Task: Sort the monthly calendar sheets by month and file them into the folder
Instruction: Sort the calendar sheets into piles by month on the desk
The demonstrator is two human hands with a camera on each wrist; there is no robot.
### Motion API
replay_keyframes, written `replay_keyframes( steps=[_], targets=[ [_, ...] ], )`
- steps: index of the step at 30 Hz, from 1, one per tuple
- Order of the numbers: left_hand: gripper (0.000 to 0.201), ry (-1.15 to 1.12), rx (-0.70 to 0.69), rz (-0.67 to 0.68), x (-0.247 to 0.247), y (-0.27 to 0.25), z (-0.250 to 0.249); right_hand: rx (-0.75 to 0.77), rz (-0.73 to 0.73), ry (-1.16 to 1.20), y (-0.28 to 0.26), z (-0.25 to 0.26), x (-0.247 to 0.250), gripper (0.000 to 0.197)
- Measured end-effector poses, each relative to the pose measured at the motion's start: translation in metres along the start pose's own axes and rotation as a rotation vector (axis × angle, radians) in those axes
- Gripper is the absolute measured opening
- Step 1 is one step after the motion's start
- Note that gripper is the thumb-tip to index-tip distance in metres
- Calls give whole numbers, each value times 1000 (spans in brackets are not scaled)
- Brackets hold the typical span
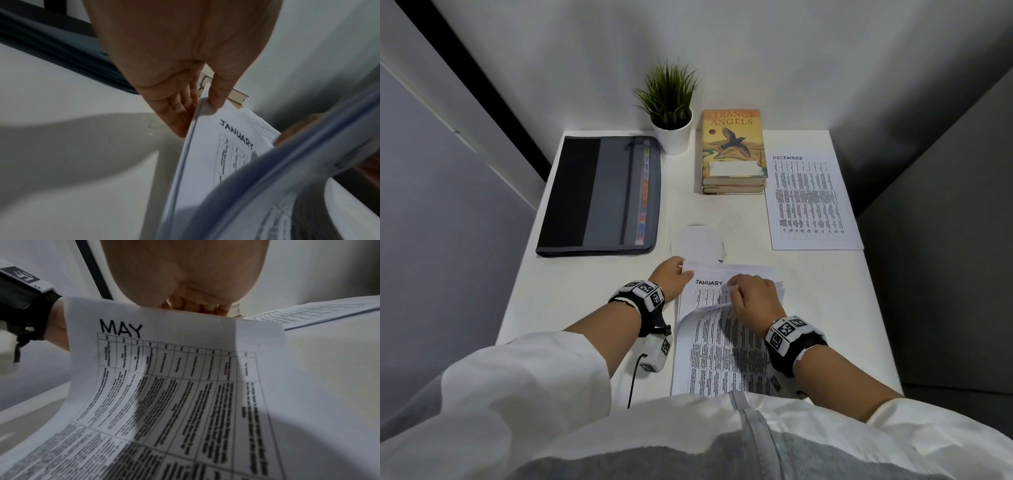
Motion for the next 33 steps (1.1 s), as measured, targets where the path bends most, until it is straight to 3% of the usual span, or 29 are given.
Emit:
replay_keyframes(
  steps=[1, 4, 7, 11, 21, 25, 28, 31, 33],
  targets=[
    [9, 23, -29, -15, 1, 0, -2, 5, 2, 14, 0, 1, -1, 27],
    [32, 82, -44, -15, -1, -1, -4, 6, 24, -22, 2, 1, -5, 34],
    [31, 91, -49, -3, -3, -1, -4, -11, 33, -77, 2, -3, -7, 35],
    [25, 87, -47, -4, -4, -1, -3, 5, 23, -139, -3, -6, -9, 34],
    [30, -37, 14, 9, -7, 2, -5, -29, 15, -35, -7, -5, -5, 25],
    [17, 38, -17, 9, -8, 3, -4, -7, 2, -100, -6, -3, -2, 23],
    [7, 109, -73, 21, -10, 0, -5, -1, -2, -20, -9, -3, -1, 25],
    [9, 140, -83, 14, -12, 0, -6, -18, -5, 37, -11, -5, -1, 11],
    [12, 132, -82, 6, -13, 0, -6, -21, 23, 38, -11, -4, -3, 26]
  ],
)
Point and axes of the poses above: each hand's wrist, its own y-axis towards the middle knuckle, its own x-axis out of the back of the hand, z = x × y, the point moved 6 cm from there along y, towards the middle knuckle, and after that the axes turned 10 degrees about z, right-handed, at the moved point
